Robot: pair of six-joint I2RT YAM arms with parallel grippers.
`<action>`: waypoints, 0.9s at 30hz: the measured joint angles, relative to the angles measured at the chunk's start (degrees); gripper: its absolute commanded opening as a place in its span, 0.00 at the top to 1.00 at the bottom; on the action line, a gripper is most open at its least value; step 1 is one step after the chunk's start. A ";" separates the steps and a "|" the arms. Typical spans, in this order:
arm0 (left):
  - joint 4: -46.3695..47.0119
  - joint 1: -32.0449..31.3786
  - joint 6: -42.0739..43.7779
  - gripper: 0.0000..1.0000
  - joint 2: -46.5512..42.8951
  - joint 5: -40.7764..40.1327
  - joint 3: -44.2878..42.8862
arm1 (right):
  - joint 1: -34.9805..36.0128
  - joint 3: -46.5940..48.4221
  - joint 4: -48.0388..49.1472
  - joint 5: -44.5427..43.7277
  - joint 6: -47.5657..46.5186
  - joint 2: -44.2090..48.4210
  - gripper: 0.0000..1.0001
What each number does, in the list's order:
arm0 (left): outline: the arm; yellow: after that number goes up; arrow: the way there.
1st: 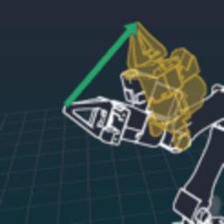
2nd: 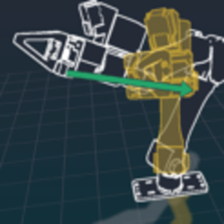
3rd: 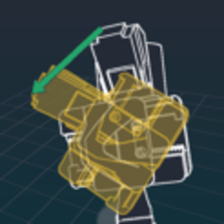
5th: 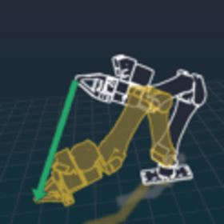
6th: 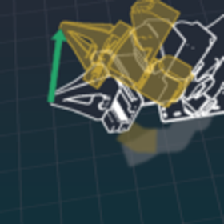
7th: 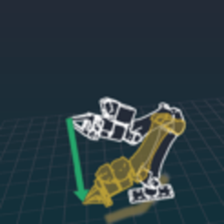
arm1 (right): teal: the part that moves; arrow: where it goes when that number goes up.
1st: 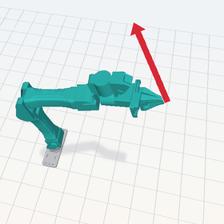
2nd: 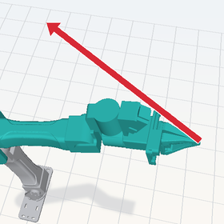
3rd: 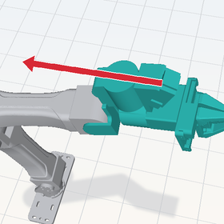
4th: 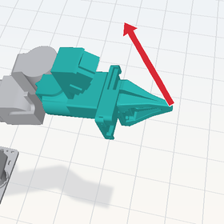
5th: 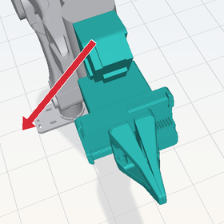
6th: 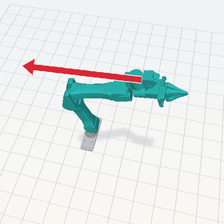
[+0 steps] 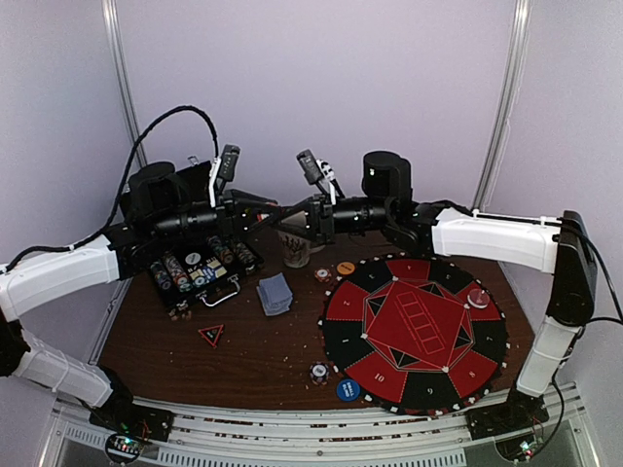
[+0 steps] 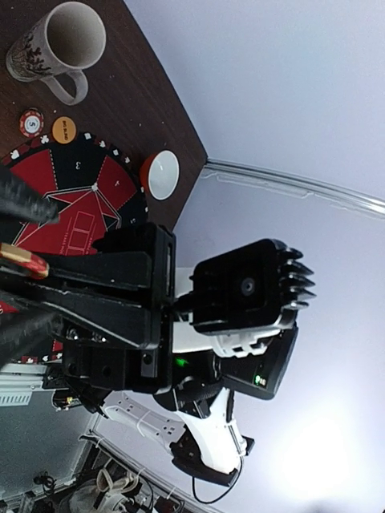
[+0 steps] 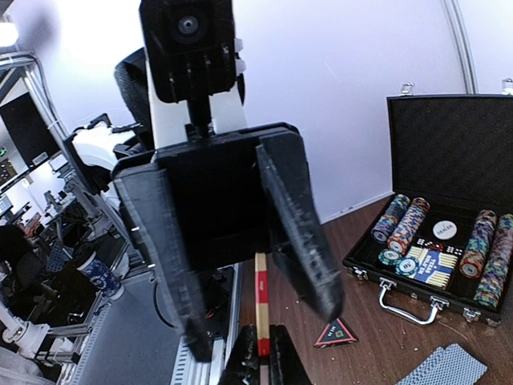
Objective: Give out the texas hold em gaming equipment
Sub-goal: Pass from the left arm to the right, then place the poker chip on the poker chips pile.
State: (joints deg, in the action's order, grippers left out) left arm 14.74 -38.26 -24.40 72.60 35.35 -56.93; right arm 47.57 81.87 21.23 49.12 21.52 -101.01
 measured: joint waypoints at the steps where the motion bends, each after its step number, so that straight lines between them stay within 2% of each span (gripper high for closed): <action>1: -0.68 -0.07 0.37 0.15 0.04 -0.81 0.00 | -0.09 0.07 -1.05 -0.79 -0.61 0.09 1.00; 3: -2.40 -0.11 1.20 0.07 0.04 -3.50 -0.02 | -0.33 0.09 -4.61 -2.54 -1.86 0.52 1.00; 6: -6.75 -0.22 3.41 0.04 0.02 -10.86 -0.31 | -2.21 -0.37 -10.29 -5.60 -2.89 1.99 1.00; 11: -16.11 -0.22 6.88 0.02 0.04 -23.39 -3.37 | -8.04 -5.31 -19.04 -10.80 -1.55 7.30 1.00; 16: -22.64 0.13 8.68 0.02 0.85 -33.90 -4.96 | -11.80 -11.56 -23.87 -13.07 4.46 8.96 1.00; 21: -28.94 3.39 9.11 0.02 3.56 -40.92 -5.49 | -13.79 -13.90 -22.21 -11.76 13.51 1.68 1.00; 27: -34.40 8.63 9.73 0.02 4.13 -45.72 -5.29 | -14.36 -7.87 -20.17 -10.36 19.76 -11.96 1.00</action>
State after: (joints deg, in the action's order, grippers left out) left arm -19.66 -29.63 -14.68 76.73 -10.37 -62.22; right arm 33.21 74.00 1.06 38.76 41.28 -112.97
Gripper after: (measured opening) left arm 0.982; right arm 0.028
